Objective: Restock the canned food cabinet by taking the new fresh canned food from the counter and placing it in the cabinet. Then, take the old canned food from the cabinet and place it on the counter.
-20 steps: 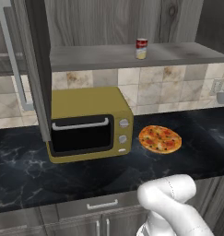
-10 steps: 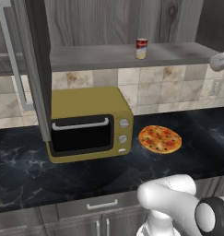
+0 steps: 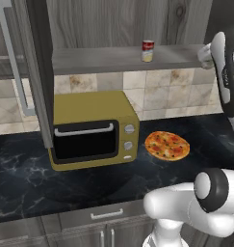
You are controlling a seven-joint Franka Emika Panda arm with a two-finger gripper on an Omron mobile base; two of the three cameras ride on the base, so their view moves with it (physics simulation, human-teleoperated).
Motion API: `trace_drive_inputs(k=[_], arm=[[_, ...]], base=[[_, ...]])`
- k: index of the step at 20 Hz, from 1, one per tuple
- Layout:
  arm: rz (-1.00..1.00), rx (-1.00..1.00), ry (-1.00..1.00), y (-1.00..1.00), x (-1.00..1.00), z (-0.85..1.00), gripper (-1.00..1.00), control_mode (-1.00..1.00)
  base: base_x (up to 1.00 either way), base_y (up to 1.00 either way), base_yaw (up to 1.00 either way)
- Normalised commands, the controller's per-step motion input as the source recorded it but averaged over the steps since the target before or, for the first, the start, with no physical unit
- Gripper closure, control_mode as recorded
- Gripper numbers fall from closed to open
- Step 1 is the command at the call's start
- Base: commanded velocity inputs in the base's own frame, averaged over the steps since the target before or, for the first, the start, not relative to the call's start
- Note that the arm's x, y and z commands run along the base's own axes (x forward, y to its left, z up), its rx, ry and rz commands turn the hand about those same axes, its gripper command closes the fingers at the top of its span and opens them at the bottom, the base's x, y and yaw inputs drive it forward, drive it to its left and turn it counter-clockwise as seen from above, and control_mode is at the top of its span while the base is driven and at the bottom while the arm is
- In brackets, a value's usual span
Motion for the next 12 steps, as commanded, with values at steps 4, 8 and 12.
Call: trace_drive_inputs(k=[4,8,12], arm=[[-0.02,-0.01,0.02,0.0,1.0,-0.11,1.0,-1.0],[-0.02,0.0,0.0,-0.03,0.89,-0.01,1.0,-1.0],[-0.02,0.0,0.0,-0.05,0.69,0.0,1.0,-1.0]], base=[[0.0,0.0,0.0],[0.0,0.0,0.0],[0.0,0.0,0.0]])
